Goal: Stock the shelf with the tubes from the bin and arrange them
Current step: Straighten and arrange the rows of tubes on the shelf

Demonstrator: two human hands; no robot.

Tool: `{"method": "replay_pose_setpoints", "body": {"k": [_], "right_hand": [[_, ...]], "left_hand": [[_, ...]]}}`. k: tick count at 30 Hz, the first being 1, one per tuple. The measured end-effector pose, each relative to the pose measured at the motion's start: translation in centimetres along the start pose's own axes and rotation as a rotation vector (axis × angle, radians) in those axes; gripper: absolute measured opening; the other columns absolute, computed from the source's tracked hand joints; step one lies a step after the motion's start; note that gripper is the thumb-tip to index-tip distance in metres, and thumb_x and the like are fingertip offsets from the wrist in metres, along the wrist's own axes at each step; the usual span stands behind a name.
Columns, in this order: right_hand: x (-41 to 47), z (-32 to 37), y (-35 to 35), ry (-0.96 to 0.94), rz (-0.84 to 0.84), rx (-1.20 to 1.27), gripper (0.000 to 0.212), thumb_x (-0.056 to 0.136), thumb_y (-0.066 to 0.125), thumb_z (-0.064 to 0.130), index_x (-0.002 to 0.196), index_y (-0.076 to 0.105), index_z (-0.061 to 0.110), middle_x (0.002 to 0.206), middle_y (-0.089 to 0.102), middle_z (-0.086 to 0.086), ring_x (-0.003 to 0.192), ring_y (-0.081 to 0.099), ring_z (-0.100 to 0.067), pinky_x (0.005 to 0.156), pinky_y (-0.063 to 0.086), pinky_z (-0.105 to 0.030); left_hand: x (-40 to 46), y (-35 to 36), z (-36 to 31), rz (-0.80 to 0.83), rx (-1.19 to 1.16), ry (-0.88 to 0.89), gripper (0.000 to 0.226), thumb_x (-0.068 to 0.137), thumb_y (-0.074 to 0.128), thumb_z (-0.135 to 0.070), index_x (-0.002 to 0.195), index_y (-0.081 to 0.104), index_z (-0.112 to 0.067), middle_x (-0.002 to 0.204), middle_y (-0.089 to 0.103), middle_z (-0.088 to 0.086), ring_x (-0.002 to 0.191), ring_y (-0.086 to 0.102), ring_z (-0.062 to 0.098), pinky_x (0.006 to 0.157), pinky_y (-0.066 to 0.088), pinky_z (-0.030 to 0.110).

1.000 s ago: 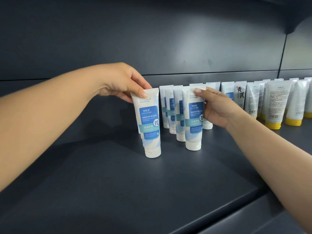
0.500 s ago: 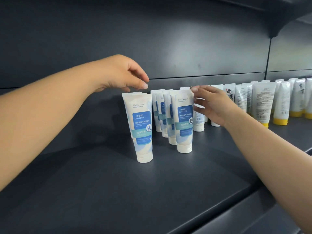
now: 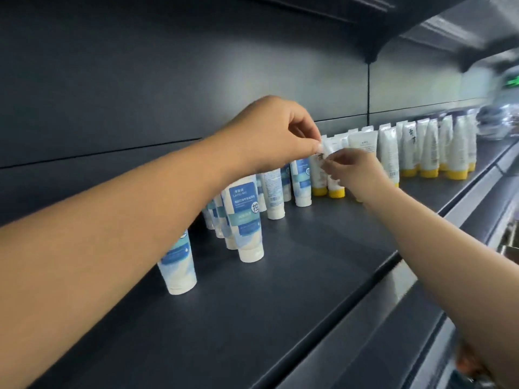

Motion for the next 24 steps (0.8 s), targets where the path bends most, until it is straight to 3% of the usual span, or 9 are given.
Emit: {"method": "replay_pose_setpoints", "body": {"k": [4,7,9,12,15,20,24], "right_hand": [[-3.1,0.0,-5.5,-0.074,-0.111,-0.309,0.014,0.086,0.062,0.026,0.092,0.066,0.014,0.082,0.056,0.004,0.080,0.051,-0.011,0.063,0.037,-0.020],[-6.8,0.0,-10.4,-0.072,-0.180,-0.445,0.015,0.085,0.064,0.025,0.093,0.067,0.013,0.084,0.057,0.004,0.084,0.051,-0.009,0.071,0.038,-0.021],[-9.9,-0.1,-14.1,-0.047,-0.197,-0.552,0.016,0.085,0.063,0.025,0.095,0.067,0.013,0.086,0.058,0.005,0.086,0.052,-0.008,0.076,0.038,-0.020],[-14.6,0.2,-19.9,-0.028,-0.181,-0.773,0.020,0.087,0.060,0.029,0.099,0.067,0.015,0.088,0.055,0.007,0.086,0.048,-0.007,0.069,0.031,-0.016],[-19.4,0.1,-24.9,0.023,-0.189,-0.924,0.021,0.089,0.056,0.031,0.101,0.066,0.017,0.090,0.055,0.008,0.087,0.050,-0.010,0.071,0.030,-0.018],[-27.6,-1.8,-30.7,0.142,-0.105,-0.963,0.020,0.091,0.053,0.030,0.098,0.064,0.016,0.095,0.060,0.004,0.086,0.054,-0.015,0.079,0.044,-0.029],[-33.2,-5.2,-34.4,0.241,-0.016,-1.030,0.022,0.091,0.052,0.029,0.099,0.065,0.012,0.086,0.052,0.004,0.081,0.047,-0.012,0.073,0.035,-0.026]], "left_hand": [[1.2,3.7,-2.3,0.072,0.007,0.119,0.004,0.082,0.064,-0.023,0.078,0.063,-0.026,0.067,0.056,-0.018,0.066,0.053,-0.002,0.065,0.041,0.012],[1.3,6.2,-5.3,0.114,0.034,0.191,0.004,0.083,0.061,-0.026,0.079,0.062,-0.027,0.068,0.056,-0.016,0.064,0.051,0.001,0.060,0.038,0.013],[0.6,7.9,-7.8,0.139,0.072,0.246,0.005,0.084,0.059,-0.026,0.083,0.064,-0.026,0.072,0.056,-0.012,0.065,0.050,0.004,0.056,0.036,0.022],[-0.8,10.5,-11.9,0.152,0.122,0.349,0.013,0.086,0.056,-0.025,0.093,0.066,-0.020,0.084,0.058,-0.006,0.081,0.050,0.011,0.065,0.032,0.021],[-3.0,13.6,-16.0,0.205,0.107,0.397,0.016,0.087,0.054,-0.025,0.096,0.067,-0.018,0.094,0.064,-0.002,0.084,0.054,0.014,0.062,0.034,0.024],[-7.9,19.7,-21.6,0.276,0.055,0.403,0.020,0.089,0.053,-0.031,0.099,0.066,-0.018,0.102,0.065,0.001,0.089,0.053,0.015,0.073,0.038,0.025],[-12.7,25.2,-24.9,0.429,0.009,0.329,0.020,0.090,0.052,-0.032,0.099,0.065,-0.020,0.098,0.063,-0.001,0.088,0.053,0.016,0.072,0.040,0.026]]}}
Point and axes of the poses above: each hand's wrist, its own x-axis towards the middle knuckle, its own y-axis out of the palm, z = x × y, the point moved 1 cm from there along x, towards the middle knuckle
